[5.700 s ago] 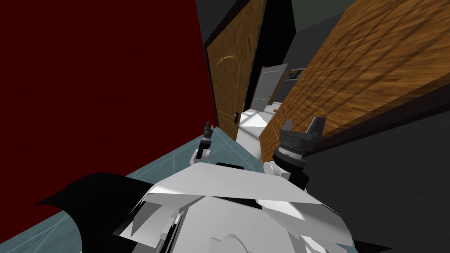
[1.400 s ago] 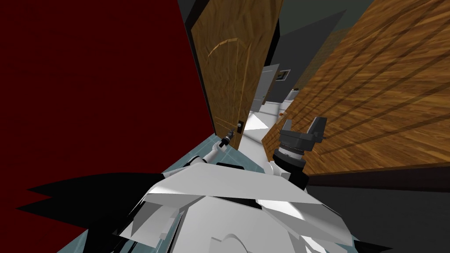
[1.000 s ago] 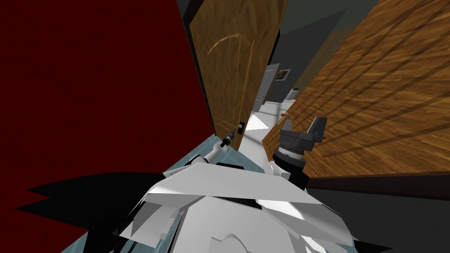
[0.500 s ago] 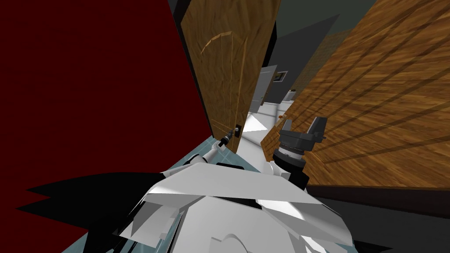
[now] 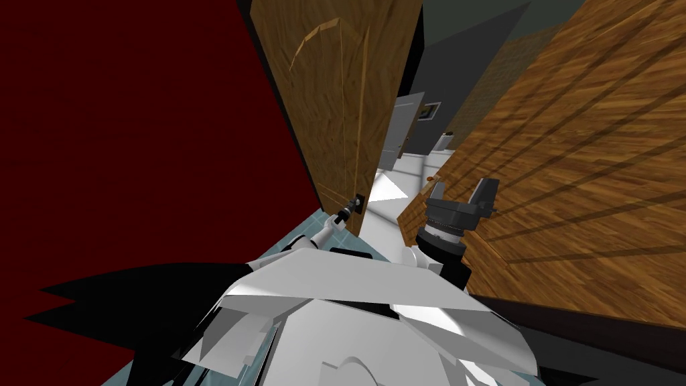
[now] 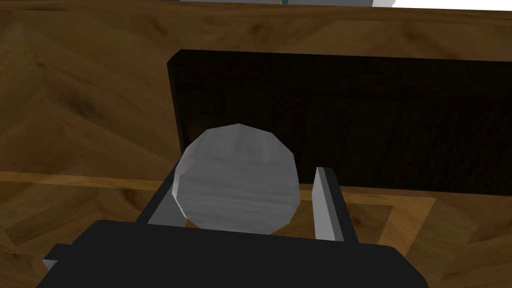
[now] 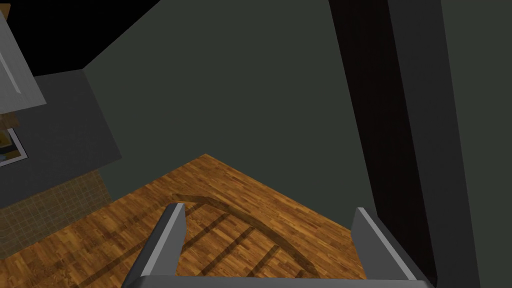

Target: Push the door open

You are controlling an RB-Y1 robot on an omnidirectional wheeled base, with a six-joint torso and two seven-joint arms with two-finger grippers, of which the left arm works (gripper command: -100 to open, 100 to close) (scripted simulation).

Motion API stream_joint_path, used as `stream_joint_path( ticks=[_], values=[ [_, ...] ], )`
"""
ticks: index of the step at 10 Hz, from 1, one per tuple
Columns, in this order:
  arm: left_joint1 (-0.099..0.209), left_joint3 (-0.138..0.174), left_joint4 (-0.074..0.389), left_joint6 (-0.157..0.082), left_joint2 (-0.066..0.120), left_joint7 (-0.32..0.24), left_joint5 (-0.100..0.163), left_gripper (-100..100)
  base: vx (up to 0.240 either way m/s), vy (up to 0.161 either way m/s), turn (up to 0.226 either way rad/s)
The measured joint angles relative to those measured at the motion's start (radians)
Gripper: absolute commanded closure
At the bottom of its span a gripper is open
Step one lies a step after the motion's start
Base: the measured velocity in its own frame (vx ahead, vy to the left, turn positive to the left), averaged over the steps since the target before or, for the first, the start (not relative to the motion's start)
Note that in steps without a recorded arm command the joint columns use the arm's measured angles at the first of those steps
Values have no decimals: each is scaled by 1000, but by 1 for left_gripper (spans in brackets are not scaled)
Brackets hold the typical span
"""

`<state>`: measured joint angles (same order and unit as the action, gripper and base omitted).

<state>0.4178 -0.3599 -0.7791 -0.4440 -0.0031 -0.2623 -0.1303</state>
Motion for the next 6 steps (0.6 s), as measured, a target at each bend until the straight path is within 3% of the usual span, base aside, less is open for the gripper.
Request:
stream_joint_path(
  ticks=[4,6],
  values=[
    [6,2,-4,2,1,0,0,100,-3,2,-3],
    [2,7,-1,2,4,5,1,100,80,-95,41]
  ],
)
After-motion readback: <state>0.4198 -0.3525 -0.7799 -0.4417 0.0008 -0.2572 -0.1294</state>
